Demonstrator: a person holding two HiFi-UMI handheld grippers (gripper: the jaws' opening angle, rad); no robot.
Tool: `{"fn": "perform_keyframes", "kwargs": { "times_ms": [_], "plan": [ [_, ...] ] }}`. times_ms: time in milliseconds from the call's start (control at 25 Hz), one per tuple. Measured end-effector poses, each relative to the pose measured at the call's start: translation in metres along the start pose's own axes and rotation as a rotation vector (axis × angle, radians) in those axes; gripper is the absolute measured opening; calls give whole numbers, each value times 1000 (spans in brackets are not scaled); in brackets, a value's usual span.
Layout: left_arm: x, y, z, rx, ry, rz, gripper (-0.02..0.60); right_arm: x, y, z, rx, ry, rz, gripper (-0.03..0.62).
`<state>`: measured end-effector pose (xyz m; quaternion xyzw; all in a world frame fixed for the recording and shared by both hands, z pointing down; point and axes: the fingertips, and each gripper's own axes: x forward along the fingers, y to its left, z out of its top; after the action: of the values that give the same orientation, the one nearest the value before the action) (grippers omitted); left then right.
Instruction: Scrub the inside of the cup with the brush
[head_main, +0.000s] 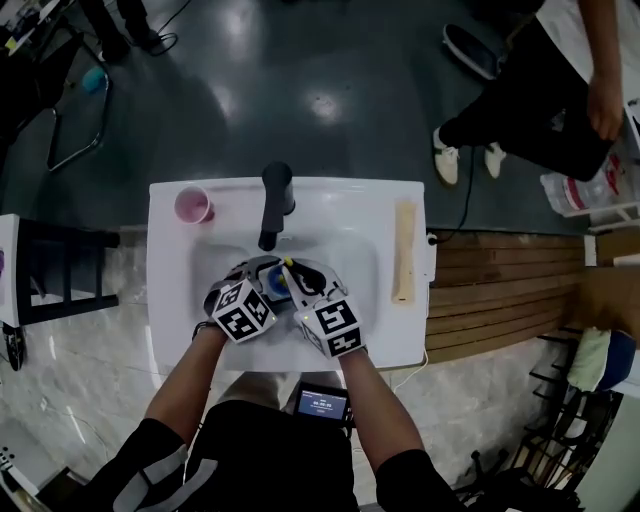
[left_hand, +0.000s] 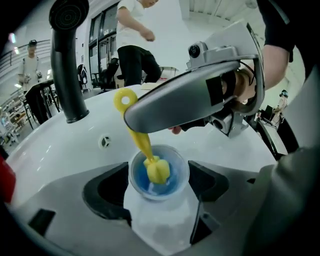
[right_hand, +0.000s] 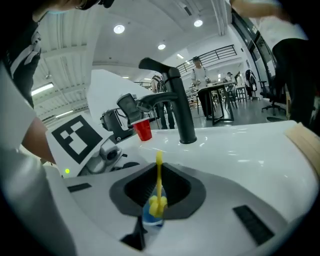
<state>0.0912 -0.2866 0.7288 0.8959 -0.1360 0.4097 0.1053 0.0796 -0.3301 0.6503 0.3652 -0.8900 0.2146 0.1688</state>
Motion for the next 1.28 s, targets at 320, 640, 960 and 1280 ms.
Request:
{"fn": "perform_keyframes", "kwargs": {
  "times_ms": [320,640,960,1280],
  "plan": [
    [-2,8,2,-61,-42,15,371,16,-4,0,-57,-22,-8,40],
    [-2,12,2,-93,-52,25,368,21,-6,-10,-86,25,22,40],
    [-7,16,0,-119,-56,44,368,12,2,-9,-81,48,65,40],
    [-12,19,6,-120,-73,52,368,15,12,0,-30,25,93,40]
  ]
}}
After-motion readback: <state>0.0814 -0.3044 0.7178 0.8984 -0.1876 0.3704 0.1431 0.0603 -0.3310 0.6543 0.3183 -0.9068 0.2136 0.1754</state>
